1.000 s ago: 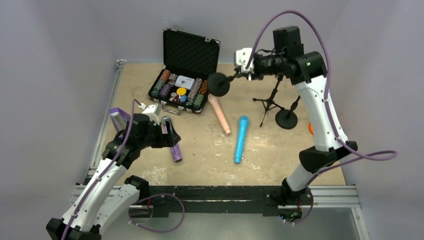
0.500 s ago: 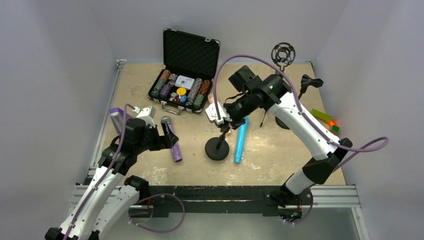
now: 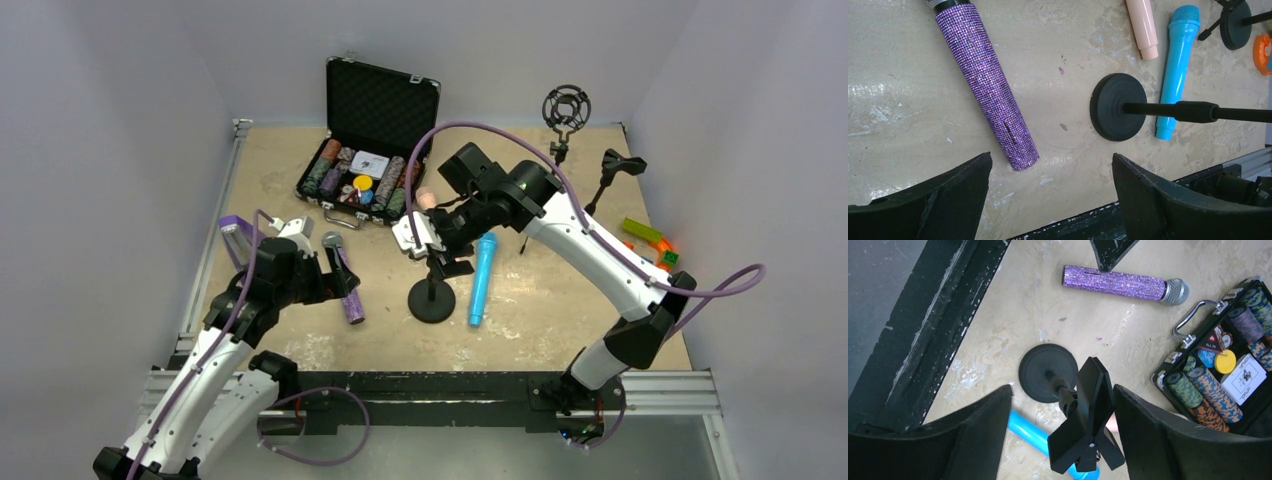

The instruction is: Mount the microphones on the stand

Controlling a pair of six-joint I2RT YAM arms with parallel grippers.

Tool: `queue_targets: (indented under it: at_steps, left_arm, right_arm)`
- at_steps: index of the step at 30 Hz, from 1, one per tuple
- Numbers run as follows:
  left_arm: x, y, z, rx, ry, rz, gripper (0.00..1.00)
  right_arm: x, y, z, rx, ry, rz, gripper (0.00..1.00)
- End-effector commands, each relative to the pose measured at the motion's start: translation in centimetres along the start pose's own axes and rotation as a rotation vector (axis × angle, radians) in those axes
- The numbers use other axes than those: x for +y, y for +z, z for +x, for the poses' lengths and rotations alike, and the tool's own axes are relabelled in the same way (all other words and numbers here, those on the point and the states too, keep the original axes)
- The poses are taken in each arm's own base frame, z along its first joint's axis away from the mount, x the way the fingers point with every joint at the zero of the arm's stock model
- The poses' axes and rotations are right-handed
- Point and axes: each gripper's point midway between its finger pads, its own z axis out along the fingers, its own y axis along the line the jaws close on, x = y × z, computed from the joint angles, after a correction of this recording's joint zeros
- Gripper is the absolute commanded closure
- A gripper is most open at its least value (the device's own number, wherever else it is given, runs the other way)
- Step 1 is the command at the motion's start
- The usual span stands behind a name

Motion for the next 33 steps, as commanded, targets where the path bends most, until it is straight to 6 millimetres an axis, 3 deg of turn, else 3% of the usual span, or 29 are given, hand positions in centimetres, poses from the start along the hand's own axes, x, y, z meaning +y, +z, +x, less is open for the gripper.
queue_targets:
  at_steps: [1, 7, 9, 12, 15, 17, 18, 20, 23, 28, 33]
  left_arm:
    - [-0.6, 0.4, -0.6, -0.023, -0.022, 0.028, 0.07]
    - [-0.9, 1.0, -1.5, -0.046, -0.018, 0.032, 0.03]
    - [-1.1, 1.6, -1.9, -0.041, -0.017, 0.030, 0.03]
    - [-1.3, 2.8, -2.7, -0.021, -0.006, 0.008, 0.02]
    - [0.2, 4.2, -3.1, 0.021, -0.010, -0.109, 0.02]
    - [2.1, 5.3, -2.9, 0.075, -0.028, -0.242, 0.03]
    - [2.5, 5.5, -3.0, 0.088, -0.037, -0.280, 0.04]
    - [3.6, 6.5, -2.4, 0.134, -0.049, -0.353, 0.05]
    - [4.8, 7.7, -2.0, 0.165, -0.046, -0.418, 0.06]
    - [6.0, 9.6, -2.5, 0.186, -0.014, -0.488, 0.08]
    - [6.2, 12.1, -3.7, 0.217, 0.016, -0.509, 0.11]
  right_arm:
    - [-1.0, -1.3, -2.7, -0.069, 0.007, 0.047, 0.21]
    - [-0.8, -6.8, -9.0, -0.243, -0.007, 0.126, 0.17]
    - [-0.2, -9.0, -10.4, -0.300, -0.010, 0.169, 0.16]
    - [0.6, -11.2, -10.9, -0.359, 0.036, 0.203, 0.16]
    - [1.4, -12.5, -10.1, -0.462, 0.129, 0.229, 0.16]
    - [1.5, -12.1, -7.1, -0.483, 0.216, 0.275, 0.16]
    - [1.7, -12.6, -7.0, -0.505, 0.204, 0.308, 0.16]
    - [2.3, -12.3, -4.5, -0.537, 0.270, 0.342, 0.16]
    - [3.5, -12.0, -2.5, -0.600, 0.348, 0.331, 0.16]
    - [3.9, -10.4, 0.5, -0.601, 0.386, 0.350, 0.17]
    - [4.2, -9.5, 1.5, -0.615, 0.402, 0.334, 0.17]
